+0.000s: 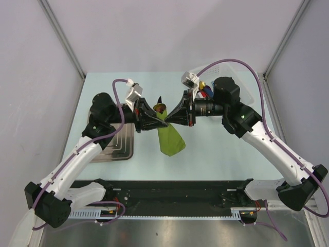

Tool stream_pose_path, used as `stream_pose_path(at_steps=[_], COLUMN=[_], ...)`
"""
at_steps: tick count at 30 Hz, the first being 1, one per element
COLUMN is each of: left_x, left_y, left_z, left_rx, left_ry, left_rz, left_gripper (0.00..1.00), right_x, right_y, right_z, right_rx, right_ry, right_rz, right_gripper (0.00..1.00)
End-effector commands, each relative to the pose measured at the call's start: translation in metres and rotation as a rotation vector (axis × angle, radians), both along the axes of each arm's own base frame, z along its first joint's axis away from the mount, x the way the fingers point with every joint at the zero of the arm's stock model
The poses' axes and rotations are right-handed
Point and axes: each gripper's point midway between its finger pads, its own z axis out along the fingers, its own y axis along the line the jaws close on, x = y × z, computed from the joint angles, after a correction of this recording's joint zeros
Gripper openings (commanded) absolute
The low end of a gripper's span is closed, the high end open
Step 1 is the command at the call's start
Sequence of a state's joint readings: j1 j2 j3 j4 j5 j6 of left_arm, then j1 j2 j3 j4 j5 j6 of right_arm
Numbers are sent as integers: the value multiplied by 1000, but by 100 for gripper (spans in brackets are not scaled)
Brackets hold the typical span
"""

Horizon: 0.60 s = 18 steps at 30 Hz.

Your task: Place the utensils on the paper napkin and roll it up

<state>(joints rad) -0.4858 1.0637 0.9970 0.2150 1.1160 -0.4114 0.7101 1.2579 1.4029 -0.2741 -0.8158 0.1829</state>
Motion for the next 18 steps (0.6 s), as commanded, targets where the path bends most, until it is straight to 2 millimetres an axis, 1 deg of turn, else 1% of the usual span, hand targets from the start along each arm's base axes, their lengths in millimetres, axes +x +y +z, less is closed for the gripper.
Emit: stream_pose_path(at_steps=[1,3,4,5,6,7,8,10,12,14,15,18], left_x=[-3,4,10,14,18,24,26,33,33,34,33,33], left_y=[3,5,9,11,12,15,16,19,20,20,20,20], left_z=[11,17,18,20,23,28,33,39,45,49,50,53], left_rx=[-29,-49,-56,-64,-73,-88,-94,-115,-123,-128,-130,-135], left_ry=[-54,-68,-35,-24,-25,-29,-36,-40,-40,-52,-54,-54], left_rz=[-6,12,30,41,48,65,74,92,92,89,89,80], left_gripper=[0,0,0,0,0,0,0,0,0,0,0,0], right_x=[-7,-4,-4,-2,-2,-2,-3,-8,-10,-8,-8,-2], right_y=[-6,-11,-14,-16,-20,-23,-24,-28,-33,-36,-37,-40], right_z=[51,48,43,39,28,22,15,-8,-23,-31,-34,-42], right_rx=[115,102,82,66,29,11,-9,-73,-116,-136,-147,-175], right_ry=[-118,-110,-98,-94,-68,-73,-65,-26,-11,-11,-4,10], right_rz=[-21,-41,-52,-59,-65,-66,-63,-45,-44,-50,-53,-64], right_gripper=[35,56,73,79,83,87,87,86,84,81,77,73])
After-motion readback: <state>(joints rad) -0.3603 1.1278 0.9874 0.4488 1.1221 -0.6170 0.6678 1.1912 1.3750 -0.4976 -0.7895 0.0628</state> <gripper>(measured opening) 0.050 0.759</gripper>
